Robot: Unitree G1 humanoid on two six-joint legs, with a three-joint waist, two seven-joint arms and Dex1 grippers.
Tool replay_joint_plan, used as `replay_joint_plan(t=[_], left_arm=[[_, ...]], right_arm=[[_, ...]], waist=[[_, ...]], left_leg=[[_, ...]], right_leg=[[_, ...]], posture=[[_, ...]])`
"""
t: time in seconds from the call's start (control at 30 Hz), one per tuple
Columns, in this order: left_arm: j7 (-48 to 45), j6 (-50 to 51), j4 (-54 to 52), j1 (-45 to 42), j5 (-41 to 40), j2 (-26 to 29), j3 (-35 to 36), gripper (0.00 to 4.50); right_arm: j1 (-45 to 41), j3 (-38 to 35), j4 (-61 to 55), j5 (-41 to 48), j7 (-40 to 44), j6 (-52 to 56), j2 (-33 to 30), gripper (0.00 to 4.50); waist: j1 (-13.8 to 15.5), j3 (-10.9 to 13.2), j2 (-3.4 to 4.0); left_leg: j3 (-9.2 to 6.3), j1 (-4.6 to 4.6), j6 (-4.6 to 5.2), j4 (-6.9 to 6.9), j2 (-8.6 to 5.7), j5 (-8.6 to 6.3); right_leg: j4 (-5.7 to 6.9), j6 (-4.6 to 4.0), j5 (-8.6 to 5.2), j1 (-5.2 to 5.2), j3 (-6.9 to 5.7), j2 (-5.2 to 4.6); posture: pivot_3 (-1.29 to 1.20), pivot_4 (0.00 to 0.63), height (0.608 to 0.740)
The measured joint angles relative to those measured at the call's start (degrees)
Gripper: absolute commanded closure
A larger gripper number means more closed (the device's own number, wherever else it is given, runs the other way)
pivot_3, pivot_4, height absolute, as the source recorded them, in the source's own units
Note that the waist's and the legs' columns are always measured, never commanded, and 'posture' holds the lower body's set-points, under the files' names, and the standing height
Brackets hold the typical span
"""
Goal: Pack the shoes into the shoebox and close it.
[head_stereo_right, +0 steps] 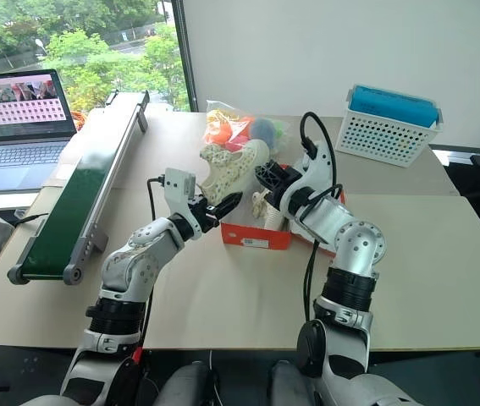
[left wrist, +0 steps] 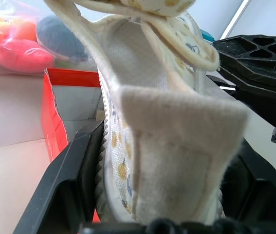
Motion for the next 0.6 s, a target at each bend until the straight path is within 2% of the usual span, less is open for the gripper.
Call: replay_joint_plan(t=[0.13,0.3,0.33,0.37,0.43,0.6], left_arm=[[0.01,0.0,0.0,0.0,0.35,0.01,0.01,1.59],[-0.15,0.0,0.0,0.0,0.37,0.16,0.07,1.59],[-0.19,0.0,0.0,0.0,0.37,0.19,0.1,1.59],[-0.26,0.0,0.0,0.0,0.37,0.21,0.16,1.59],[-0.28,0.0,0.0,0.0,0.37,0.19,0.18,1.59],[-0.28,0.0,0.0,0.0,0.37,0.12,0.35,1.59]], right_arm=[[0.0,0.95,-0.01,-0.09,0.02,-0.08,-0.64,3.1],[0.03,1.4,-0.18,-0.12,-0.47,-0.49,-1.42,1.32],[0.04,1.4,-0.18,-0.12,-0.6,-0.49,-1.52,1.1],[0.07,1.38,-0.18,-0.11,-0.67,-0.49,-1.74,0.6],[0.16,1.34,-0.19,-0.11,-0.74,-0.49,-2.15,0.03],[2.3,1.35,-0.18,-0.11,-0.92,-0.49,-2.71,0.03]], waist=[[0.0,0.0,0.0],[0.01,0.0,0.0],[0.0,0.0,0.01],[0.0,0.0,0.01],[0.0,0.0,0.0],[0.01,0.01,0.01]], left_leg=[[0.0,0.0,0.0,0.0,0.0,0.0],[0.0,-0.01,0.01,0.0,0.0,0.0],[0.0,0.0,0.01,0.0,0.0,-0.01],[0.0,0.0,0.01,0.0,0.0,-0.01],[0.0,0.0,0.01,0.0,0.0,-0.01],[0.0,-0.01,0.02,0.0,0.0,-0.01]], right_leg=[[0.0,0.0,0.0,0.0,0.0,0.0],[-0.01,0.0,0.0,0.0,0.0,0.0],[-0.01,0.0,0.0,0.0,0.0,0.0],[-0.01,0.0,0.0,0.0,0.0,0.0],[-0.01,0.0,0.0,0.0,0.0,0.0],[-0.02,0.0,0.0,0.0,0.0,0.0]], posture=[[0.0,0.15,0.705],[0.0,0.15,0.705],[0.0,0.15,0.705],[0.0,0.15,0.705],[0.0,0.15,0.705],[0.0,0.15,0.705]])
